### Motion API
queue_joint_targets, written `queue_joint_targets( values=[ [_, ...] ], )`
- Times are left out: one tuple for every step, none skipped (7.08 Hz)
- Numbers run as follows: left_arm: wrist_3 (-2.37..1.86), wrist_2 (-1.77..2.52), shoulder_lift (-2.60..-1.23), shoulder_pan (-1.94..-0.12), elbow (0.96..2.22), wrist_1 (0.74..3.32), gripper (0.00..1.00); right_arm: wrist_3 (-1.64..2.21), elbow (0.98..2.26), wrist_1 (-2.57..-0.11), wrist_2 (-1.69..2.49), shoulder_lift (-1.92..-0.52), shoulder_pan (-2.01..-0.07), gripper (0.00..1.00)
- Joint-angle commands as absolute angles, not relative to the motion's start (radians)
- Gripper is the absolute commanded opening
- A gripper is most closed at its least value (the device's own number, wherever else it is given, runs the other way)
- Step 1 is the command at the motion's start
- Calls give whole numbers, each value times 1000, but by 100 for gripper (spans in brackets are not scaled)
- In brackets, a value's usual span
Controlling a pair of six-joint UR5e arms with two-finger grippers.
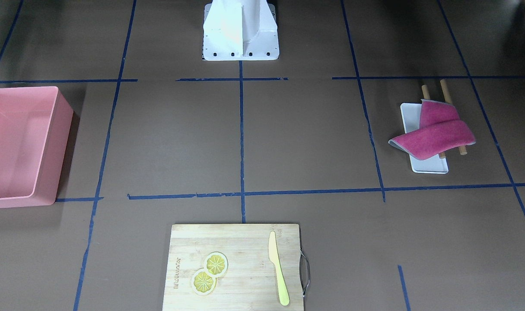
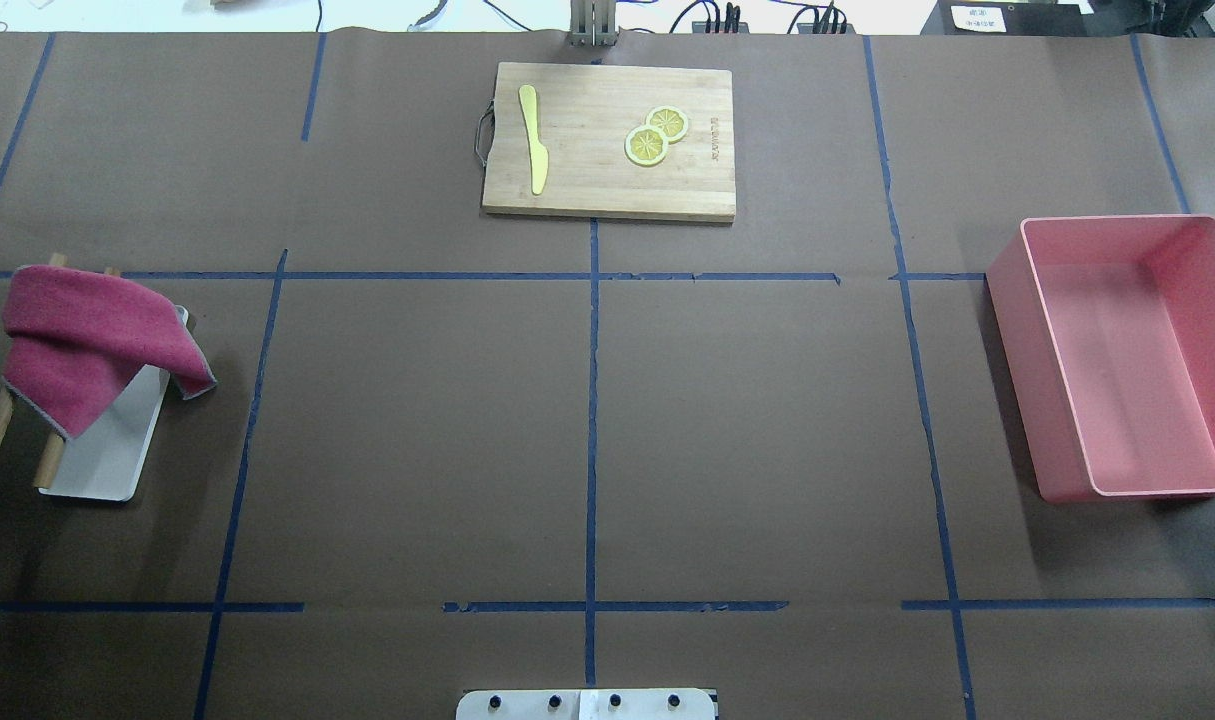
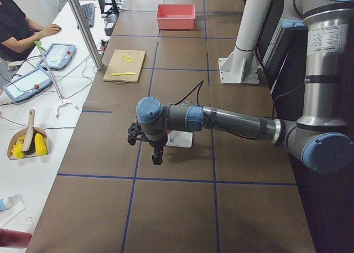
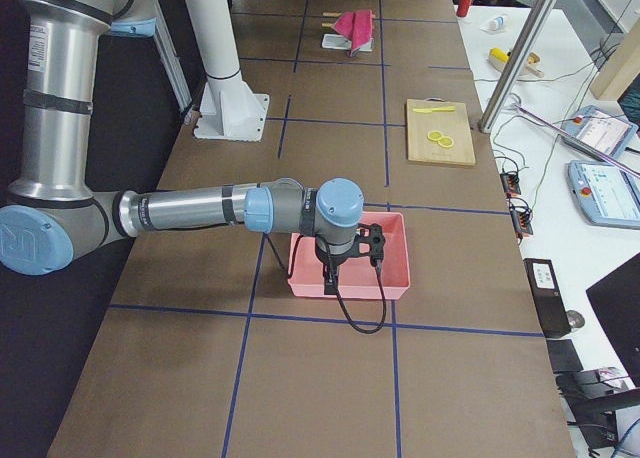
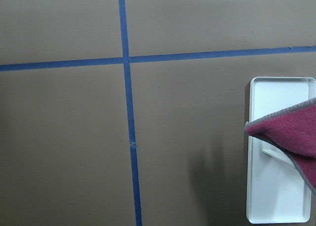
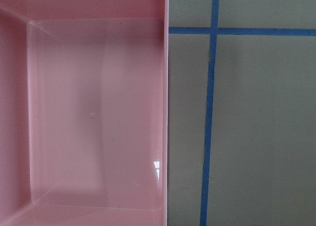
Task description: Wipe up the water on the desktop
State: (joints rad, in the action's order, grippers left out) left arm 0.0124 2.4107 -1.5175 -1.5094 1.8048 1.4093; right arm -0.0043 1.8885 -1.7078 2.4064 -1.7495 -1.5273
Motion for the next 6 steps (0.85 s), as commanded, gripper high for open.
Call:
queue_joint_targets(
  values=[
    [6,2402,-1514,-1509,1802,1405,100,-3,1891,-1707,2393,-1753,-1529,100],
    [6,2402,-1513,-1509,1815,1404,100,-3,1890,-1707,2393,-1752,-1529,100],
    [5,2402,-1511,-1509,1816,1404,100,-2,1890,-1707,2393,-1752,-1529,100],
    [5,2399,-1503,-1511,1816,1407,100,0,1888,-1707,2395,-1752,-1529,100],
    [-1,2398,-1503,-1511,1822,1407,100,3,1887,-1707,2395,-1752,-1529,100],
    [2,2401,-1505,-1511,1827,1405,100,2,1885,-1707,2395,-1752,-1528,100]
  ],
)
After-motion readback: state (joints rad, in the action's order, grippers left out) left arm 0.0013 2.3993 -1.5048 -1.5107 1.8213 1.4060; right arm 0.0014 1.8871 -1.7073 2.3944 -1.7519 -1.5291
